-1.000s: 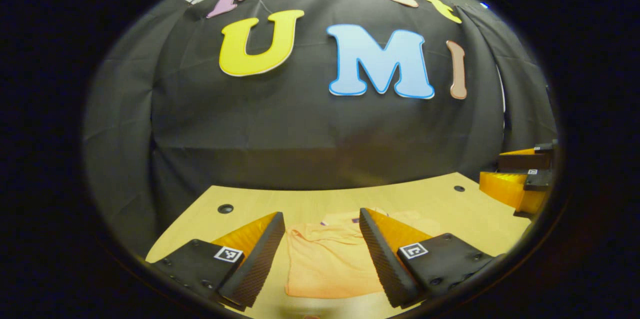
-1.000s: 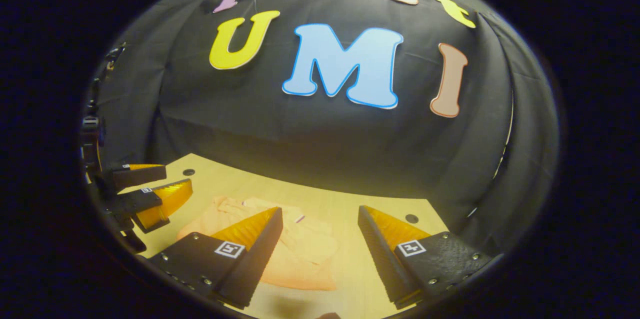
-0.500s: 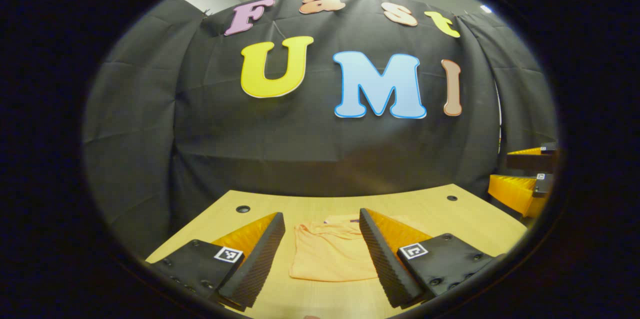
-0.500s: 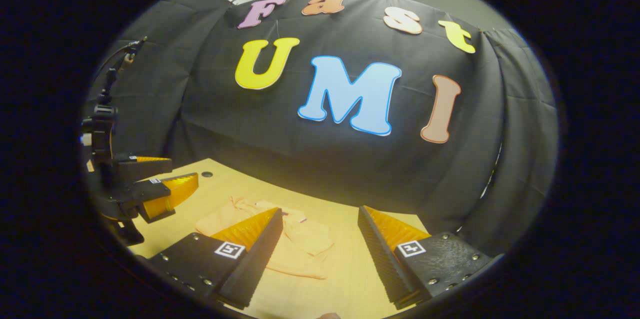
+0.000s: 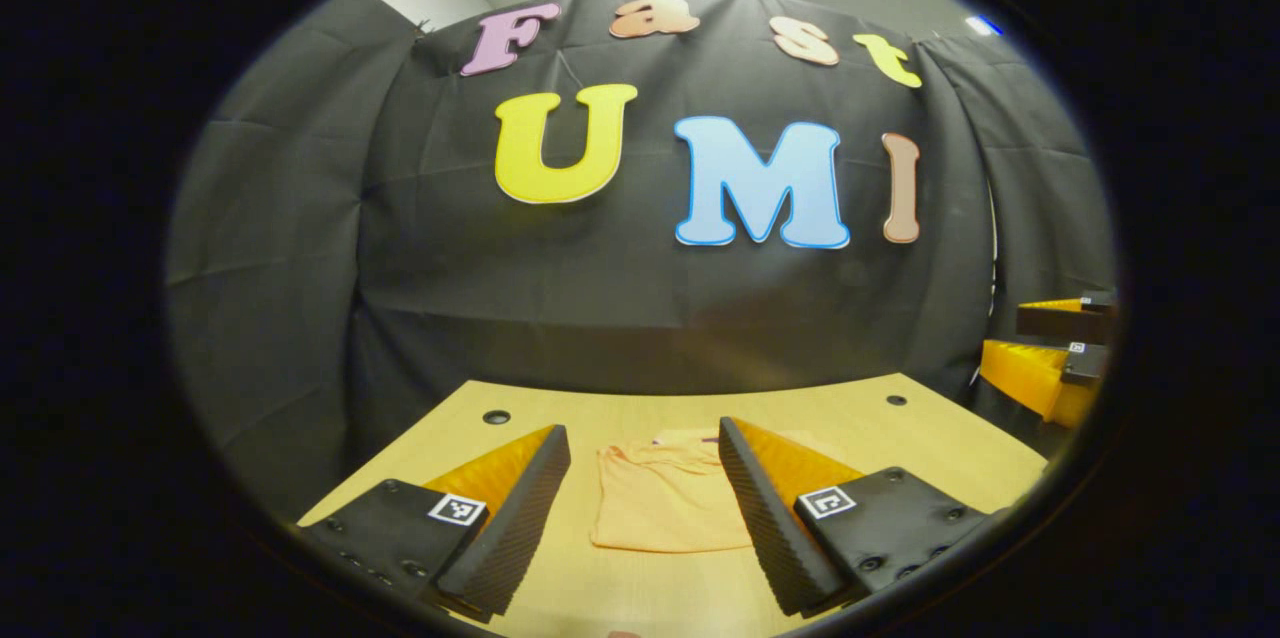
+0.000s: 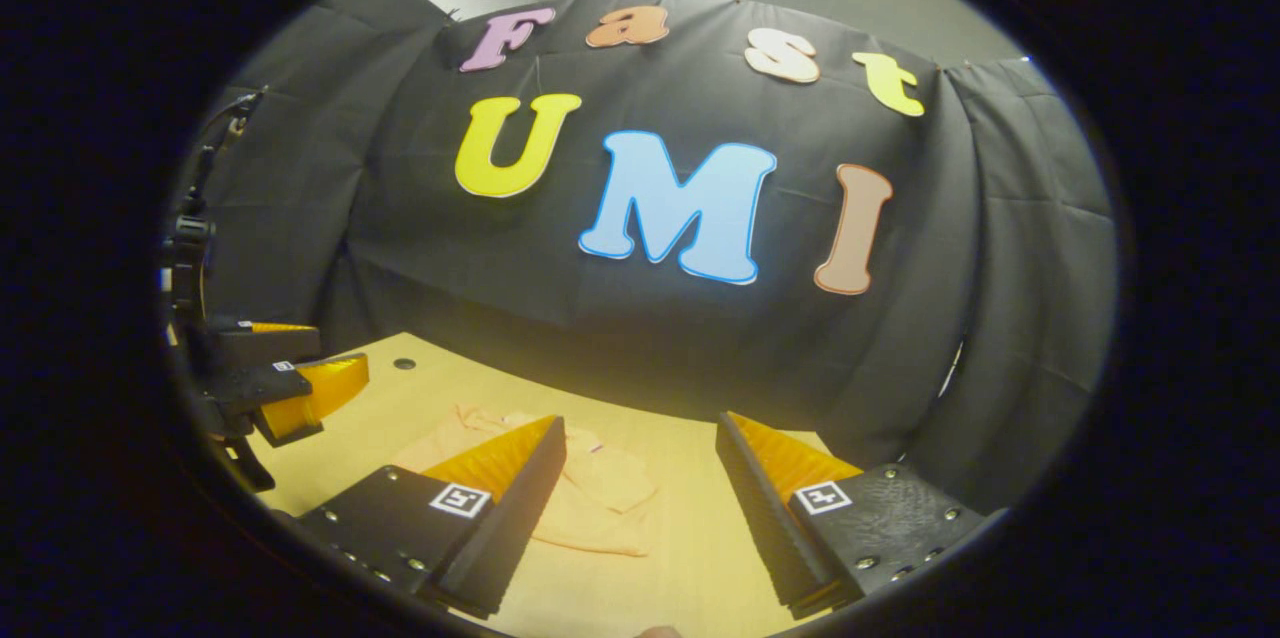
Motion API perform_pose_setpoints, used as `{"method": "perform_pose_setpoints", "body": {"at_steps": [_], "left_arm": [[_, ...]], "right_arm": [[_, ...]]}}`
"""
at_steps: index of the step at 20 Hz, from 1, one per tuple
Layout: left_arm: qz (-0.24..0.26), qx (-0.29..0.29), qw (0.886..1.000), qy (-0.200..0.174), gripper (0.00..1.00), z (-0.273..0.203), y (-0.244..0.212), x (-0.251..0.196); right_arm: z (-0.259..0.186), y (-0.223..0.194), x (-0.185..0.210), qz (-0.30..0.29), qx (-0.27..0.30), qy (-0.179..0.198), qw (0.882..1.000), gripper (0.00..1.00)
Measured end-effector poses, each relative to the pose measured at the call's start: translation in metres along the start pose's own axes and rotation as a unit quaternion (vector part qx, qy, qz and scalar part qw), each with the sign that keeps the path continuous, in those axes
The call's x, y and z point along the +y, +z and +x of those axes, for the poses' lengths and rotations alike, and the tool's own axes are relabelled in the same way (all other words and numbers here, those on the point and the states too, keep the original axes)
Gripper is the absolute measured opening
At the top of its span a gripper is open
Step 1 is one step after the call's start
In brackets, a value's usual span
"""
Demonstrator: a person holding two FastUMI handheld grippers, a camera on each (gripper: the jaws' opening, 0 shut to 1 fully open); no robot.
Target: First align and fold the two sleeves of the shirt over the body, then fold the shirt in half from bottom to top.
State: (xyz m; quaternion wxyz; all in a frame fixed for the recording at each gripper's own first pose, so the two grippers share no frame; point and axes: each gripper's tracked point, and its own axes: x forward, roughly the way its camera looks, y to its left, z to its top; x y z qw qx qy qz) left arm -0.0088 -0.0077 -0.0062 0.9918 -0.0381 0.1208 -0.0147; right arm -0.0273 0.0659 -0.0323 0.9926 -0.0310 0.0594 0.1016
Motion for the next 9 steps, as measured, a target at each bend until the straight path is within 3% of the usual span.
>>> {"method": "perform_pose_setpoints", "body": {"at_steps": [9], "left_arm": [[0.011, -0.008, 1.0, -0.015, 0.99, 0.006, 0.009, 0.004]], "right_arm": [[-0.001, -0.004, -0.01, 0.019, 0.009, -0.03, 0.999, 0.95]]}}
